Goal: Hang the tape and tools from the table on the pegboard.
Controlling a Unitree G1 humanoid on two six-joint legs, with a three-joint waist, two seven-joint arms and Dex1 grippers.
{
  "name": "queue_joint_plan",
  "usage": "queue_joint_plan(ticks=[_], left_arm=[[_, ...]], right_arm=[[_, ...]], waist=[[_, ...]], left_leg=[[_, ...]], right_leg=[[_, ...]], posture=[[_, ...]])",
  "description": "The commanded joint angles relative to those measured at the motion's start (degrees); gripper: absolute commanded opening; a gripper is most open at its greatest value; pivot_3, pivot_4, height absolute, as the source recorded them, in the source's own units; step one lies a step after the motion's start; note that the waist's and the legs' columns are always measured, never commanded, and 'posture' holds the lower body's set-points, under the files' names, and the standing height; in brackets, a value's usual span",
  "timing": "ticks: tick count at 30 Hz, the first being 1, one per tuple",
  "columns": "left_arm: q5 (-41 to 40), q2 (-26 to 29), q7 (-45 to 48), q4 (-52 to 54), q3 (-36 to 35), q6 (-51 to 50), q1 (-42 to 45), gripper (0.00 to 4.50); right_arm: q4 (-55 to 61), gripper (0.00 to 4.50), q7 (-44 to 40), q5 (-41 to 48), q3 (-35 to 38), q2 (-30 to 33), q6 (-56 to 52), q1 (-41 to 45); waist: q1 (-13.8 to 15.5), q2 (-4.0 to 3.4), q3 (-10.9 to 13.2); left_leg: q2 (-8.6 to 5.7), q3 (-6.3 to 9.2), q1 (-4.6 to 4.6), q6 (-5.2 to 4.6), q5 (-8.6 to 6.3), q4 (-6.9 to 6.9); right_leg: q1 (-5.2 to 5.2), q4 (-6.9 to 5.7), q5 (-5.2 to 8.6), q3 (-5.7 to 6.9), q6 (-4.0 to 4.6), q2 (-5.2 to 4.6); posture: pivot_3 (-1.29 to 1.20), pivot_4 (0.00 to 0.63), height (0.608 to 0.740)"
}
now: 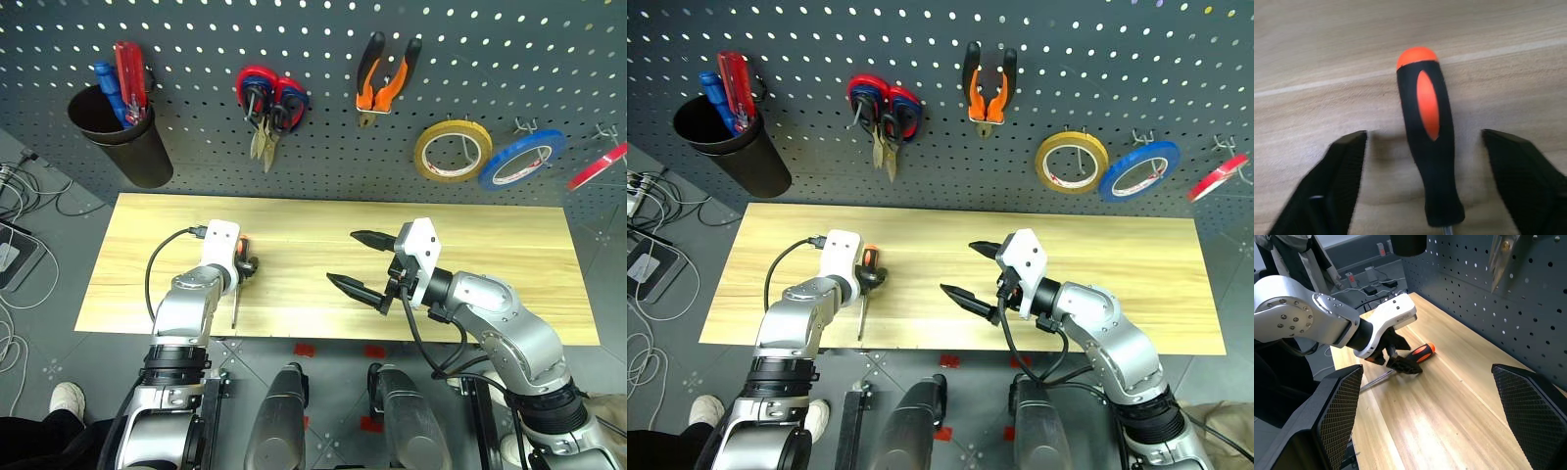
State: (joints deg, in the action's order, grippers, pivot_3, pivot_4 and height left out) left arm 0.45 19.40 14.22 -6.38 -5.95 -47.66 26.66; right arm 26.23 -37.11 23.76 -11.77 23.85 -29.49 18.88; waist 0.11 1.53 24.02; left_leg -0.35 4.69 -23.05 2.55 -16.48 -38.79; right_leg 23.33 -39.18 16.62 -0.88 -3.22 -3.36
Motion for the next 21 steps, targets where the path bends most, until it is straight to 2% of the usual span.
queue_joint_plan(ticks=[1, 6, 10, 13, 16, 18, 21], left_arm=[[0.1, 0.5, -0.8, -0.9, 0.2, -0.3, -1.0, 2.45], [-0.2, 0.2, -1.5, -0.5, 0.0, -0.6, -0.5, 1.01], [-0.6, -0.3, -2.3, 0.6, 0.1, -1.0, -0.4, 0.96], [-0.1, 0.5, -1.7, 5.3, 1.4, -1.6, -1.9, 0.96], [0.0, 1.7, -0.7, 12.6, 2.8, -0.4, -4.6, 0.96], [0.7, 2.7, -0.6, 17.8, 3.8, 0.0, -6.9, 0.96], [1.0, 3.2, -1.1, 20.2, 4.3, 0.0, -8.2, 0.96]], right_arm=[[1.2, 4.5, -0.4, 0.1, 0.6, -0.1, 1.0, -0.2], [-0.7, 4.5, -0.7, -0.9, 0.5, -0.5, 2.6, 0.6], [-1.5, 4.5, -0.9, -1.5, 0.5, -0.8, 4.0, 0.6], [-1.3, 4.5, -1.0, -1.1, 1.1, -1.1, 4.7, 0.3], [-0.2, 4.5, -1.1, 1.2, 3.1, -1.8, 4.7, -0.2], [1.0, 4.5, -1.4, 2.7, 4.3, -2.0, 4.9, -1.0], [1.3, 4.5, -1.6, 3.3, 4.8, -2.2, 5.1, -1.4]], waist=[[-0.1, 0.0, 0.0], [-0.1, 0.0, 0.0], [0.0, 0.02, 0.0], [0.1, 0.08, -0.1], [0.1, 0.22, -0.2], [0.4, 0.24, -0.5], [0.7, 0.24, -0.8]], left_leg=[[0.0, 0.0, 0.0, 0.0, 0.0, 0.01], [0.01, 0.01, 0.0, 0.01, 0.0, 0.03], [0.02, 0.03, 0.0, 0.04, 0.01, 0.04], [0.02, 0.04, -0.02, 0.29, 0.15, 0.05], [0.05, 0.08, -0.31, 0.46, 0.24, 0.05], [0.11, 0.22, -0.9, 0.69, 0.37, -0.02], [0.04, 0.29, -1.01, 0.74, 0.4, -0.01]], right_leg=[[0.0, 0.01, 0.0, 0.01, 0.0, 0.0], [0.02, 0.04, 0.0, 0.01, 0.0, 0.0], [0.02, 0.06, 0.0, 0.02, 0.0, 0.0], [0.03, 0.09, 0.0, 0.04, -0.01, -0.04], [0.33, 0.09, -0.01, 0.06, -0.02, -0.12], [0.88, 0.0, -0.04, 0.16, -0.03, -0.22], [0.92, 0.05, -0.05, 0.29, -0.03, -0.27]], posture=[[0.07, 0.488, 0.74], [0.08, 0.463, 0.74], [0.09, 0.42, 0.74], [0.1, 0.382, 0.74], [0.12, 0.337, 0.74], [0.12, 0.31, 0.74], [0.12, 0.31, 0.74]])
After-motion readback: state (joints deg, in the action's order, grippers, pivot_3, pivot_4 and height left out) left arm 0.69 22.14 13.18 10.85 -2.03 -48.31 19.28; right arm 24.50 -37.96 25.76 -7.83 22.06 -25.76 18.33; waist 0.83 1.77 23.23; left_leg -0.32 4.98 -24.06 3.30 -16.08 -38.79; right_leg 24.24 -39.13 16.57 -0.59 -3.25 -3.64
